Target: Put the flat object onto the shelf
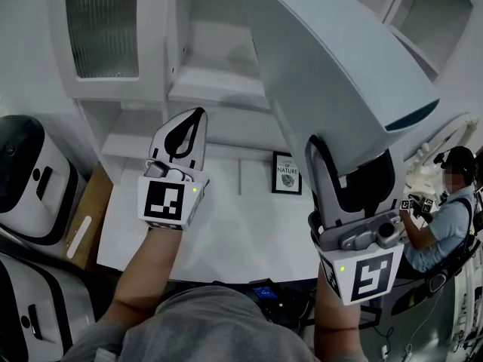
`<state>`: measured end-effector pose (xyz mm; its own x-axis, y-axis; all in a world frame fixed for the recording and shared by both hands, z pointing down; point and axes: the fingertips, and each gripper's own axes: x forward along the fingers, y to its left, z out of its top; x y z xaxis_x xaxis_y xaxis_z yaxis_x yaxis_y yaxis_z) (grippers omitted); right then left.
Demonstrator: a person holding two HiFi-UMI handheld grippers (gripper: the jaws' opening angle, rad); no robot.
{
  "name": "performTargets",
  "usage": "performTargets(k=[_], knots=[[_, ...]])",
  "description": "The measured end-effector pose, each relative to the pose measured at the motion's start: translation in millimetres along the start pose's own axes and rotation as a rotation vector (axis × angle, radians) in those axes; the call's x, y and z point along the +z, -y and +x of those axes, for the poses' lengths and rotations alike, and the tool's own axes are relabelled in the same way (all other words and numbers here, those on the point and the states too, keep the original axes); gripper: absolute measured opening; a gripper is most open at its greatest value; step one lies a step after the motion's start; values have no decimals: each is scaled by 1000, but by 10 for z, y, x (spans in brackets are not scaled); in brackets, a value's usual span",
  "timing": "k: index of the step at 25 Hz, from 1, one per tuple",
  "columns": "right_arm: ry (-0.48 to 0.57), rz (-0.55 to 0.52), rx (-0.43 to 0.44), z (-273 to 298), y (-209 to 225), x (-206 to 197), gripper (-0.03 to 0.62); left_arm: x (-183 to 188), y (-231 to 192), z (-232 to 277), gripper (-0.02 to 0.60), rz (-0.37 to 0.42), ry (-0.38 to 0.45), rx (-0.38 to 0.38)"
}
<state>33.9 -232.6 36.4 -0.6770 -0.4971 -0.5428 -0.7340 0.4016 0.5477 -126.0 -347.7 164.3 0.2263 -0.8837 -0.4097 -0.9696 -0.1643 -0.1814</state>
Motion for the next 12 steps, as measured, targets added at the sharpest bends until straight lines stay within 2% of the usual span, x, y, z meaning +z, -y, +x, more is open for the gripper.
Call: performTargets(k=[6,12], knots=[[-59,-76,56,152,-83,-198,299,-46,-112,-52,6,-1,-14,26],[-135,-202,112,277,-231,-419,299,-89,-147,-91,6,1,-22,30]])
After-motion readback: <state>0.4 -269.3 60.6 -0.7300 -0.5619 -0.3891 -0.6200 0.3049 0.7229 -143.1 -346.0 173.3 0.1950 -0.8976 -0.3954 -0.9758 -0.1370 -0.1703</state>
